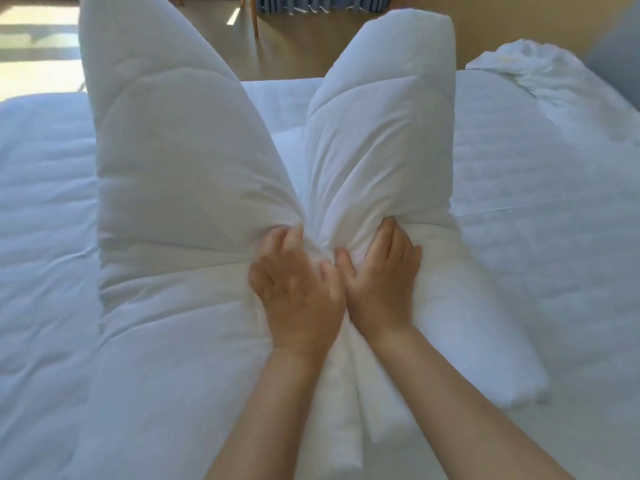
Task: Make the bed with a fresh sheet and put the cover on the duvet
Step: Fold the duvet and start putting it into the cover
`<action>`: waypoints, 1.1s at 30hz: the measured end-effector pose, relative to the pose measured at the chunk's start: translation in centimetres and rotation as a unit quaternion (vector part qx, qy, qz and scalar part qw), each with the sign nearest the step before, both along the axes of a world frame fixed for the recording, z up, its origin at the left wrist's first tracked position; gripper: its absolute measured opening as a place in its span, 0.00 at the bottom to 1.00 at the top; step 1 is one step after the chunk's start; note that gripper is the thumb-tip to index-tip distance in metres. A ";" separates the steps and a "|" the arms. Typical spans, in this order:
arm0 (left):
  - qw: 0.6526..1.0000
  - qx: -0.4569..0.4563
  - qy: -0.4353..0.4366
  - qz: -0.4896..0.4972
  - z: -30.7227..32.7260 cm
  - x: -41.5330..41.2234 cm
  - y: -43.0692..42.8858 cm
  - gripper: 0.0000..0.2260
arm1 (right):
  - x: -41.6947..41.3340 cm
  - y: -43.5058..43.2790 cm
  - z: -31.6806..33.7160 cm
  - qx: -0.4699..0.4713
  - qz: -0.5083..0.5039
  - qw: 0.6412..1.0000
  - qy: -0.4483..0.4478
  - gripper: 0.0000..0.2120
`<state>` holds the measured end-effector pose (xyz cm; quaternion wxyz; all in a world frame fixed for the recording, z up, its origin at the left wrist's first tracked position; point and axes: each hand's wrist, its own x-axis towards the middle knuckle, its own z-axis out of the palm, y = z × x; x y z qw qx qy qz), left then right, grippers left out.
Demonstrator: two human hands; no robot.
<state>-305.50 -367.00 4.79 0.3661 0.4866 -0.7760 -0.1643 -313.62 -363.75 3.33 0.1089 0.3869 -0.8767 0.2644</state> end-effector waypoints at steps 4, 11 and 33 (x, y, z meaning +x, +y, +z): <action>0.990 -0.067 -0.059 -0.109 3.1 -2.8 1.9 0.19 | -3.1 2.1 2.1 -0.095 0.180 0.975 0.090 0.19; 0.937 0.346 -0.026 0.051 -1.9 -11.6 7.2 0.24 | -17.2 9.4 4.9 0.117 0.182 0.976 -0.006 0.31; 0.768 0.624 0.111 0.090 -9.5 -8.0 8.1 0.49 | -14.6 17.4 -7.5 0.372 0.422 0.825 -0.047 0.63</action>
